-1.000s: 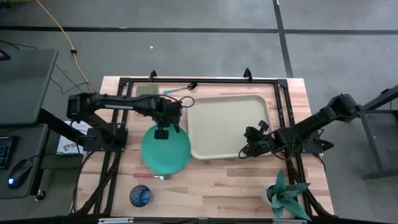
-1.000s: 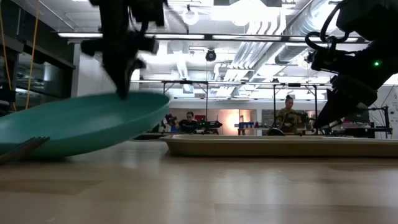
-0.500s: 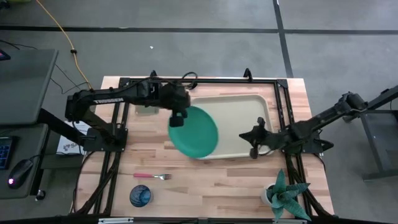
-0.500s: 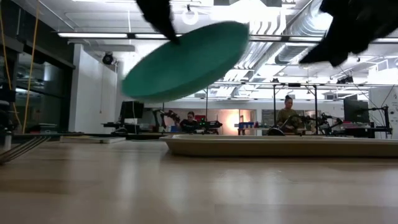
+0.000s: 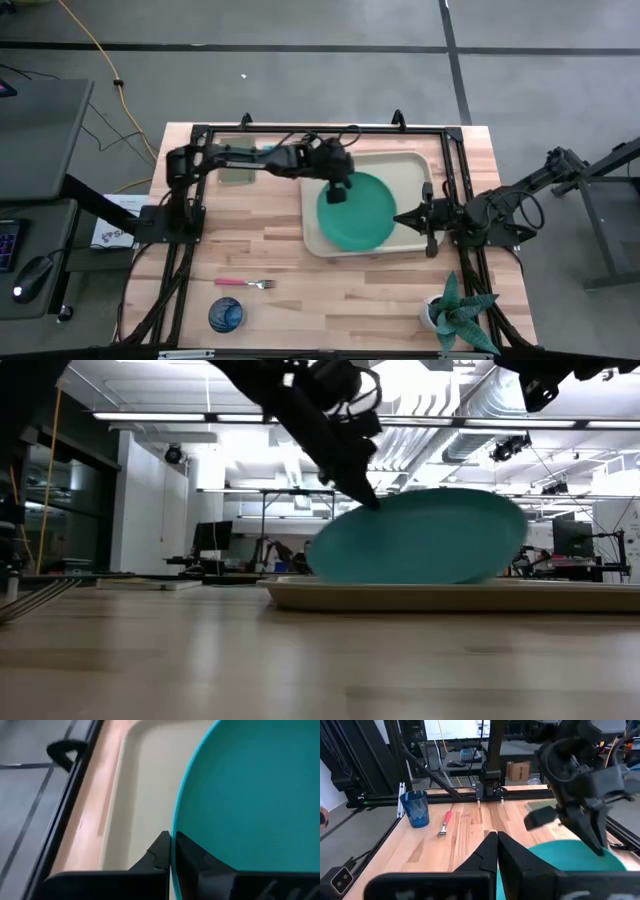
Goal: Pick and place plate/cup/fork/spoon on tray
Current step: Put the green plate to the middle of the gray serving tray
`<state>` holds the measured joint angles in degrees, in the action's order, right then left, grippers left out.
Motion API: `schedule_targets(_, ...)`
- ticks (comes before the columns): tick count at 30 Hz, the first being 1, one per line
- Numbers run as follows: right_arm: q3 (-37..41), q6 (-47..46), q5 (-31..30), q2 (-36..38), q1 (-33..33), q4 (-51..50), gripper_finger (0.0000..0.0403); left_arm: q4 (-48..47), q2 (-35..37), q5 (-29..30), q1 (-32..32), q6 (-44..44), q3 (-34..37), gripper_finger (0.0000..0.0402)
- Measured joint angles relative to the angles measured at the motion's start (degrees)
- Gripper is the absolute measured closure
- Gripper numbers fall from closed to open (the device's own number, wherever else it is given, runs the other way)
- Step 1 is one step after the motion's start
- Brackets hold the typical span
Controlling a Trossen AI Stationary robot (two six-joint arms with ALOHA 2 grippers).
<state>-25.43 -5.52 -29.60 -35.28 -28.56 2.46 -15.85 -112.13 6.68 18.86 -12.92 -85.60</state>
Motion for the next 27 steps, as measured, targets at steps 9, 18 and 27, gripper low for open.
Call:
schedule_targets(9,0.0,-0.3,-0.1,-2.8,0.0,-0.2,0.0403,6.4,-6.5,2.4,3.8,7.4,0.0,0.0401)
schedule_targets(18,0.0,-0.9,-0.4,-5.3,0.0,-0.2,0.0403,8.2,-9.3,4.5,4.7,10.8,0.0,0.0401)
schedule_targets(27,0.0,-1.1,-0.6,-5.6,0.0,-0.1,0.0403,8.4,-9.3,4.3,3.2,10.8,0.0,0.0388)
